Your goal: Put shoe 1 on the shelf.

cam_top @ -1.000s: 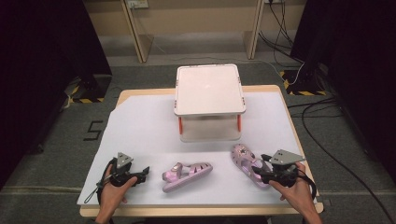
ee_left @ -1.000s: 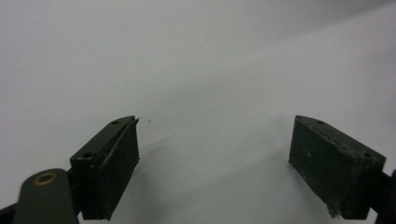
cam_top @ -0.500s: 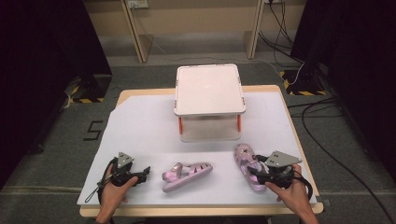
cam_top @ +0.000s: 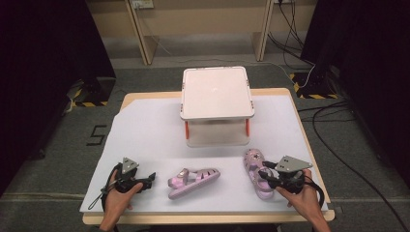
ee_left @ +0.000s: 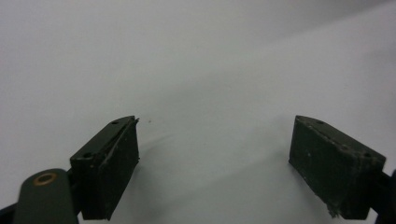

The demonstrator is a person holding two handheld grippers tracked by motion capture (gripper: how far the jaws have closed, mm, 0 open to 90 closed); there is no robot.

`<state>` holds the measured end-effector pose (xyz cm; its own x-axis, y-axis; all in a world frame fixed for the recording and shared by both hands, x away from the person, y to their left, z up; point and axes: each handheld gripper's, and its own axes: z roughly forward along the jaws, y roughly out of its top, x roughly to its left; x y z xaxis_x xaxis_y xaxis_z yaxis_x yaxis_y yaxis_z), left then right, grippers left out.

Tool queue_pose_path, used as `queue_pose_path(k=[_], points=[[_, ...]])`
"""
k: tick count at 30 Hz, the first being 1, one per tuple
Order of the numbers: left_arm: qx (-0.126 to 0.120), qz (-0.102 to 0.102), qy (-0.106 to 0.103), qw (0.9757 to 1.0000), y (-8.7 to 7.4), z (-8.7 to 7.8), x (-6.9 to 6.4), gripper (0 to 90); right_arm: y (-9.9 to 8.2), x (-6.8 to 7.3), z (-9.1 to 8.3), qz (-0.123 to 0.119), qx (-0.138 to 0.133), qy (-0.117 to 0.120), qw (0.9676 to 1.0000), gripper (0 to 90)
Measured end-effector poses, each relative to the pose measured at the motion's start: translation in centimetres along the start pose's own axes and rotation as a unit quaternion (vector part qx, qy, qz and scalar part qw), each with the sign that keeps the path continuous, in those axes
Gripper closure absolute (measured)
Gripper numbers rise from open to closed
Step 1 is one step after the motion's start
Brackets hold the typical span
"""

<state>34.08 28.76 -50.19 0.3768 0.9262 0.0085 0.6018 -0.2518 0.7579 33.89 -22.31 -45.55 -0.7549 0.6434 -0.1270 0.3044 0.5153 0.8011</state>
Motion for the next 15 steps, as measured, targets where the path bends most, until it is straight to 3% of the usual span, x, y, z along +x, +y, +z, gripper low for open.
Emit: queue_pose_path(k=[1, 4, 9, 15], points=[[0.0, 0.0, 0.0, 1.0, 0.0, 0.0, 0.0, 15.4, 0.0, 0.0, 0.0, 0.0, 0.0, 0.0, 1.0, 60.1], [0.001, 0.002, 0.0, 1.0, 0.0, -0.1, 0.0, 15.4, 0.3, 0.3, 0.2, -0.022, 0.005, -0.006, 0.9997, 71.2], [0.002, 0.003, -0.002, 1.0, 0.0, 0.0, -0.1, 15.4, 0.5, 0.4, -0.2, -0.028, 0.003, -0.023, 0.9993, 79.5], [-0.004, -0.003, 0.001, 1.0, -0.2, -0.3, 0.2, 15.5, 1.5, 0.2, -1.3, -0.017, -0.042, -0.021, 0.9988, 82.8]])
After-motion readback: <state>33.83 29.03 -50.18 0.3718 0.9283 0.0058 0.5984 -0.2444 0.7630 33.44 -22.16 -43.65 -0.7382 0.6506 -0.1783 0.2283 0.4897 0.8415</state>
